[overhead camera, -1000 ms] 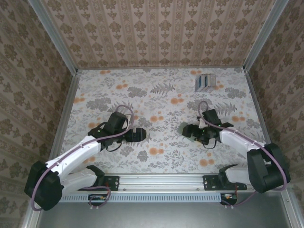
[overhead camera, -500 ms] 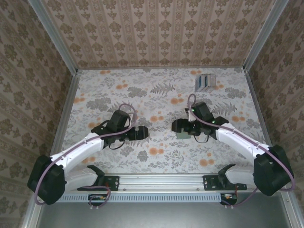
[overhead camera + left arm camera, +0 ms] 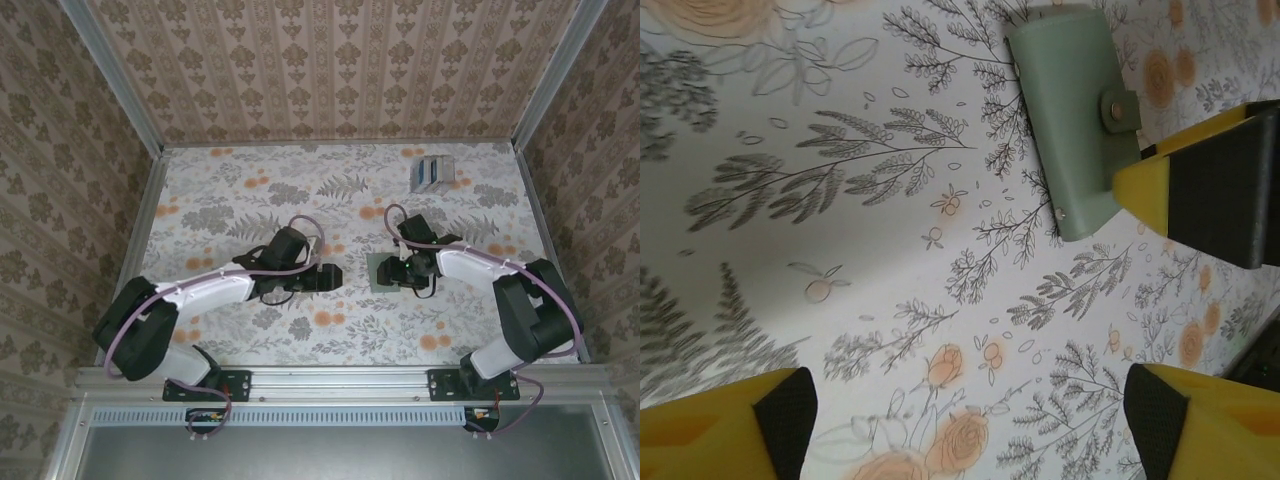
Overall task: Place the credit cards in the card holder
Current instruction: Rotate the card holder at the center of the table.
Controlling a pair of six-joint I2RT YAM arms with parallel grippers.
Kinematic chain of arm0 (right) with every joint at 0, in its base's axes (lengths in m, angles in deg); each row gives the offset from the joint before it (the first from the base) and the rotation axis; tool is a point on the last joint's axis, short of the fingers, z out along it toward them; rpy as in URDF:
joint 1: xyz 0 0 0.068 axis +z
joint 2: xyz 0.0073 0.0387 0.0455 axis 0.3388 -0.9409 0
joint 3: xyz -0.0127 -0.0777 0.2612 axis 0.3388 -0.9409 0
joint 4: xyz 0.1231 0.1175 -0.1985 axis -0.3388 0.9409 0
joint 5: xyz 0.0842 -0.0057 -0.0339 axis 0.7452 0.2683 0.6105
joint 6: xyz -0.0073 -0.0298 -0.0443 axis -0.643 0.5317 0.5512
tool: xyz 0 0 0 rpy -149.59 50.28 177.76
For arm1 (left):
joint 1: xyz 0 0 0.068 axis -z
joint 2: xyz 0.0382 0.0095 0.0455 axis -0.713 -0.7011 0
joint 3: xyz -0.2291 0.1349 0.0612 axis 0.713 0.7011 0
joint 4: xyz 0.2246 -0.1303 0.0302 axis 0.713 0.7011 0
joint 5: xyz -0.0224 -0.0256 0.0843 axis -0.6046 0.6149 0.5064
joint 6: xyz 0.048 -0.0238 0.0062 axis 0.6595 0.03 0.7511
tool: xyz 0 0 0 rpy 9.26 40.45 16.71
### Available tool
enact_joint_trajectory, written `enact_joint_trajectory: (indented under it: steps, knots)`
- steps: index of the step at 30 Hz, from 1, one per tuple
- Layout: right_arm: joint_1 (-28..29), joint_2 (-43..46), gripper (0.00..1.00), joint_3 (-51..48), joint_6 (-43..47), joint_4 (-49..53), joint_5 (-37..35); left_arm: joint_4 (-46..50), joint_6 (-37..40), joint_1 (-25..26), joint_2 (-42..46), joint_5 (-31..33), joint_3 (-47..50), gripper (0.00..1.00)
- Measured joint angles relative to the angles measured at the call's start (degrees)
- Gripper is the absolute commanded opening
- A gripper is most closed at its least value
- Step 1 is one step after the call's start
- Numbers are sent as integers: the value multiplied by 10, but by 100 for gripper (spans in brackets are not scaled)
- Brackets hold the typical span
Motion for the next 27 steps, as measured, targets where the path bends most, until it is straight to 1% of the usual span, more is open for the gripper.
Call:
enact_joint_trajectory:
  steps: [2, 7, 10, 12, 14, 17, 20, 23, 27]
  knots:
    - [10, -1, 53, -3, -1, -21, 31, -19, -8, 2, -21, -8, -1, 76]
    - [27, -2, 42, -14, -7, -69, 88, -44, -17, 2, -48, -15, -3, 73]
    - [27, -9, 40, -18, -12, -87, 108, -47, -17, 1, -66, -17, -16, 71]
    - [27, -12, 43, -19, -15, -91, 113, -49, -17, -2, -84, -20, -31, 72]
    - [27, -9, 49, -20, -17, -91, 113, -48, -12, -7, -106, -23, -49, 72]
    - [25, 17, 54, -26, -26, -85, 108, -28, 7, -15, -138, -26, -86, 72]
    - [12, 74, 54, -34, -36, -73, 94, -4, 32, -22, -168, -30, -134, 70]
    - [-20, 132, 54, -40, -45, -65, 78, 8, 51, -25, -197, -43, -179, 65]
    - [-63, 160, 55, -54, -51, -61, 76, 13, 67, -24, -234, -67, -210, 62]
